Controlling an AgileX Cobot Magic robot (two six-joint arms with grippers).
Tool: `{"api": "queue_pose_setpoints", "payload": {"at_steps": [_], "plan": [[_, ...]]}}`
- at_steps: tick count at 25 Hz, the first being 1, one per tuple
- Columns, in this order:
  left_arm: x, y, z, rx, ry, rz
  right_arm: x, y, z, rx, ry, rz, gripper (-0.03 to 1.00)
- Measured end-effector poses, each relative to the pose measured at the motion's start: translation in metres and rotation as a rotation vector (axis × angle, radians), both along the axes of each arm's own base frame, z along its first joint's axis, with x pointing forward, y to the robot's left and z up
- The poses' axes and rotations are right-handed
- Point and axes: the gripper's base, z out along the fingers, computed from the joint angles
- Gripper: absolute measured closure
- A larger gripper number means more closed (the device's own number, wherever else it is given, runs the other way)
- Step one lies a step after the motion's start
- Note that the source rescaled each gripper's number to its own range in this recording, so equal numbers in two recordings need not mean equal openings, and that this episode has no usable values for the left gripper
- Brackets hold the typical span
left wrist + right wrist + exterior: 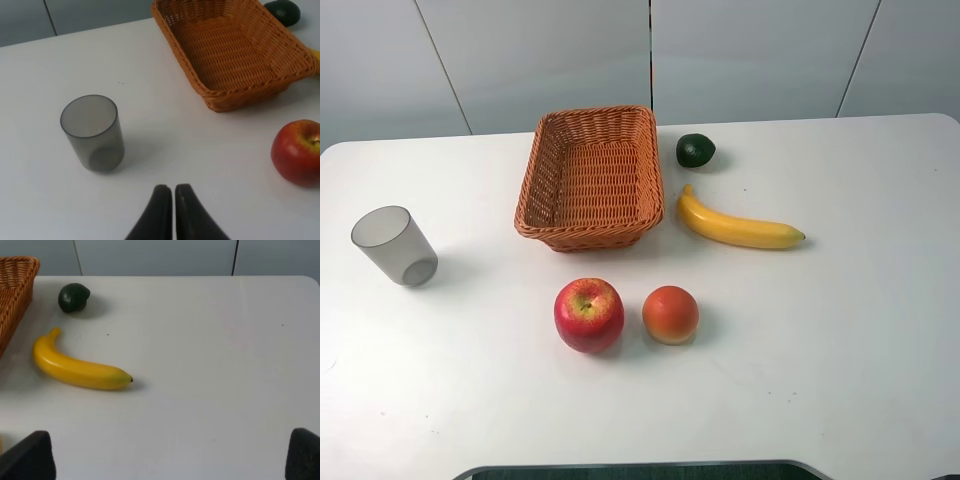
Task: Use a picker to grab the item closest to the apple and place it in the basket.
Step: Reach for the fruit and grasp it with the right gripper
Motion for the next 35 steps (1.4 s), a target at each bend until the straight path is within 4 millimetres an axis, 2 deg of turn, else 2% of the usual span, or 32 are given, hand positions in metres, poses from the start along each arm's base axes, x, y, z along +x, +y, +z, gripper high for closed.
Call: {"api": "queue_pose_setpoints", "payload": {"at_steps": [25, 28, 29, 33, 35], "plan": [[0.0, 0.0, 0.0, 0.0, 0.0, 0.0, -0.001, 0.0, 0.0, 0.011, 0.01, -0.007, -0.03], [0.0, 0.0, 0.0, 0.0, 0.0, 0.0, 0.005, 0.0, 0.017, 0.03, 0.046, -0.018, -0.03], [0.0, 0.0, 0.0, 0.0, 0.0, 0.0, 0.007, 0.0, 0.029, 0.042, 0.042, -0.024, -0.03], [0.0, 0.0, 0.0, 0.0, 0.0, 0.0, 0.027, -0.001, 0.066, 0.042, 0.108, -0.018, -0.03], [0.0, 0.0, 0.0, 0.0, 0.0, 0.0, 0.042, 0.0, 0.076, 0.041, 0.165, -0.004, -0.03]]}}
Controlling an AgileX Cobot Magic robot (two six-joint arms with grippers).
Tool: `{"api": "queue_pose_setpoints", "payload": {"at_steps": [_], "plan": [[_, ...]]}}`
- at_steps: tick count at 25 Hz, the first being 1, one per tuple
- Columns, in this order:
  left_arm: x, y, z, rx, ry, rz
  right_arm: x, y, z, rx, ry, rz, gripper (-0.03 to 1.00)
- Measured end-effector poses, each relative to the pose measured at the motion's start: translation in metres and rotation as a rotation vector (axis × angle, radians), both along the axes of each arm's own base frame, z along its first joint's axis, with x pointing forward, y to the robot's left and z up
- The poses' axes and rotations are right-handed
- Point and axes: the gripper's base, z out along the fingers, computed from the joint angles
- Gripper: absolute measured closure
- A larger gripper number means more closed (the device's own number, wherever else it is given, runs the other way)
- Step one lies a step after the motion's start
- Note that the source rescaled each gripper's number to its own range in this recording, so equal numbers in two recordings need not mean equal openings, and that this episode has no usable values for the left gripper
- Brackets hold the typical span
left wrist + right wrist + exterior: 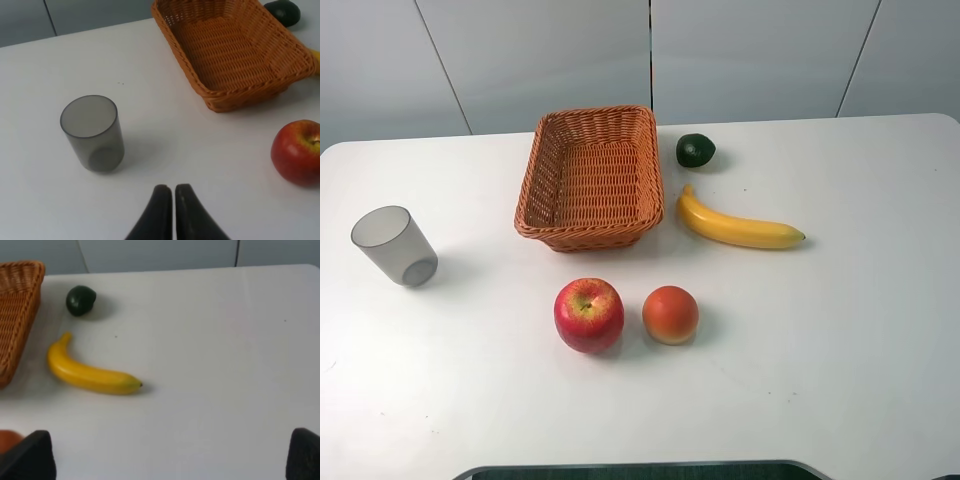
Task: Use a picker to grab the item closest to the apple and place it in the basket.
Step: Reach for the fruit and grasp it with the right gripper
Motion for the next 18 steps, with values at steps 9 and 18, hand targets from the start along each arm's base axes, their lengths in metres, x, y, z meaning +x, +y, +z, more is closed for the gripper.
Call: {"api": "queue_pose_setpoints", "payload": {"at_steps": [9, 18], "plan": [[0.0, 0.0, 0.0, 0.0, 0.0, 0.0, 0.073, 0.021, -0.017, -0.049, 0.314, 0.193, -0.03], [0.0, 0.0, 0.0, 0.0, 0.0, 0.0, 0.118, 0.1, -0.064, -0.248, 0.513, 0.59, -0.03]]}}
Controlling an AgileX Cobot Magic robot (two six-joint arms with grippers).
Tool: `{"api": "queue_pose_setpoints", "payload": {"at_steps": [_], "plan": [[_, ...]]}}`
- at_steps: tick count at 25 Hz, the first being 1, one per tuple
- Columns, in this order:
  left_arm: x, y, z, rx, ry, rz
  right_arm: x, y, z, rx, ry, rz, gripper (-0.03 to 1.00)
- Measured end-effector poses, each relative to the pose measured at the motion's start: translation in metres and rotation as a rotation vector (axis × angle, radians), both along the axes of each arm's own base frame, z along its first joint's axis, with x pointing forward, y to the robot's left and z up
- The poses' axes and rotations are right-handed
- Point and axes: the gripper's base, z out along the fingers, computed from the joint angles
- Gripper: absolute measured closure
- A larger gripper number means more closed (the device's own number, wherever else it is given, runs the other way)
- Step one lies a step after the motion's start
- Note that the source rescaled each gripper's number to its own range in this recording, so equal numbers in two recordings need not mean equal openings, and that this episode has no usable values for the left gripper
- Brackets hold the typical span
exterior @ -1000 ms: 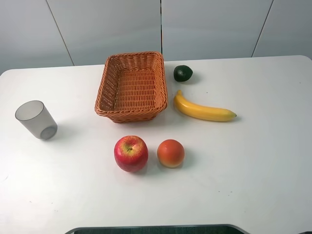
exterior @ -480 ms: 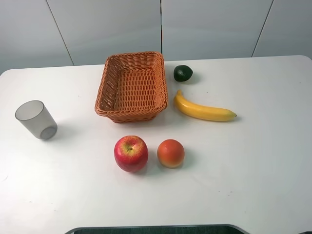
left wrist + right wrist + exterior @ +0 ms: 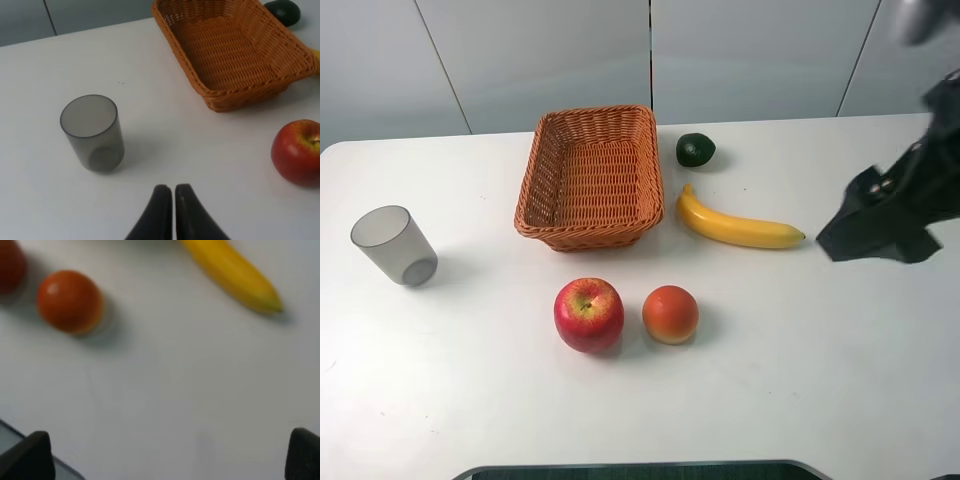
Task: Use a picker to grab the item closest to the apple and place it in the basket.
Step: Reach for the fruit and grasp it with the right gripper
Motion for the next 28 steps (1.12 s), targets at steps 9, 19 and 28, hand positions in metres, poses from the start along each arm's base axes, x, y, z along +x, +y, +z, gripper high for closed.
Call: {"api": "queue_pose_setpoints", "payload": {"at_steps": [9, 19, 28], "plan": [[0.0, 0.0, 0.0, 0.0, 0.0, 0.0, 0.004, 0.079, -0.061, -0.091, 0.097, 0.409, -0.03], [0.0, 0.0, 0.0, 0.0, 0.0, 0.0, 0.017, 0.119, -0.113, -0.113, 0.032, 0.533, -0.03], [0.0, 0.0, 0.0, 0.0, 0.0, 0.0, 0.032, 0.137, -0.142, -0.171, 0.038, 0.609, -0.03]]}}
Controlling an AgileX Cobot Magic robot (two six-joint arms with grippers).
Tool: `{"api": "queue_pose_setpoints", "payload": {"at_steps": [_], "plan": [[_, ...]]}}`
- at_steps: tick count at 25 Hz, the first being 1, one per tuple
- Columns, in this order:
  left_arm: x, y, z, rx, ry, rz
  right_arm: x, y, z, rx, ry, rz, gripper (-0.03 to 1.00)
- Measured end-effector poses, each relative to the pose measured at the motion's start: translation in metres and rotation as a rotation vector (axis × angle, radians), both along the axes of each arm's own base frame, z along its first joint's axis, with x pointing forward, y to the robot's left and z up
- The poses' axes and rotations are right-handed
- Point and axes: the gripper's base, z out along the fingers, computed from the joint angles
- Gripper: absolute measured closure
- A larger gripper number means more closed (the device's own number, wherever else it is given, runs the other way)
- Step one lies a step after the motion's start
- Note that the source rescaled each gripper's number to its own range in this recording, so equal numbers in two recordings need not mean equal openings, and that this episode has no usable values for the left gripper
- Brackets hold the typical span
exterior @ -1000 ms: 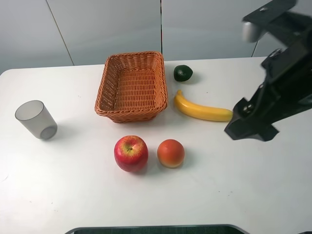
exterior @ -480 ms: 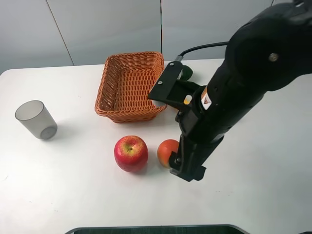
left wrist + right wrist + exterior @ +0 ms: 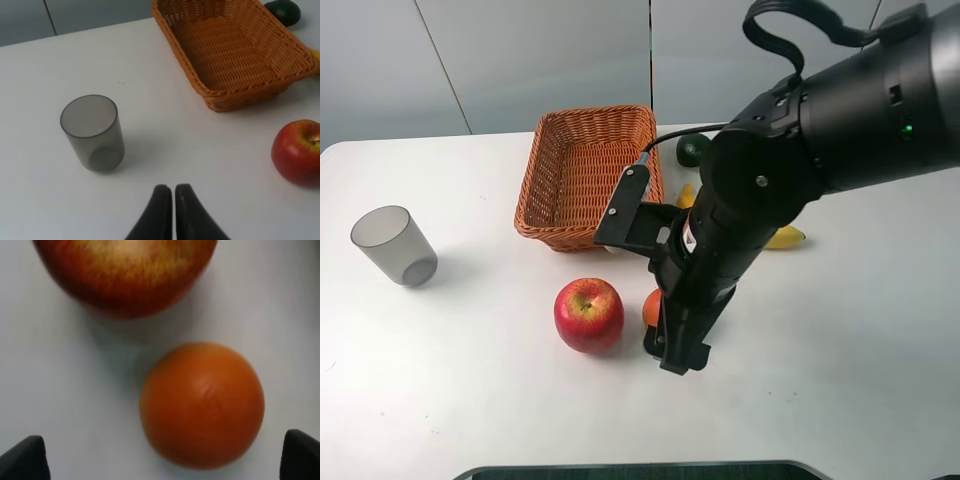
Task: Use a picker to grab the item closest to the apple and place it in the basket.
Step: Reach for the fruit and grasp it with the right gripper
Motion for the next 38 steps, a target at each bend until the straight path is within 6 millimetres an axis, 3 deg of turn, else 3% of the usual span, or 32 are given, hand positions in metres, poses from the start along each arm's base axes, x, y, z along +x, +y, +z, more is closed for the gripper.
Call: {"api": "queue_pose_setpoints", "payload": {"at_steps": [8, 15, 25, 38], "plan": [[0.0, 0.0, 0.0, 0.0, 0.0, 0.0, 0.021, -0.002, -0.018, -0.027, 0.013, -0.018, -0.03], [0.0, 0.0, 0.0, 0.0, 0.0, 0.0, 0.023, 0.002, -0.021, 0.01, -0.007, -0.017, -0.03], [0.0, 0.0, 0.0, 0.0, 0.0, 0.0, 0.024, 0.005, -0.051, -0.03, 0.043, -0.031, -0.03], [0.0, 0.0, 0.0, 0.0, 0.0, 0.0, 0.028, 0.009, -0.061, -0.028, 0.043, -0.035, -0.03]]}}
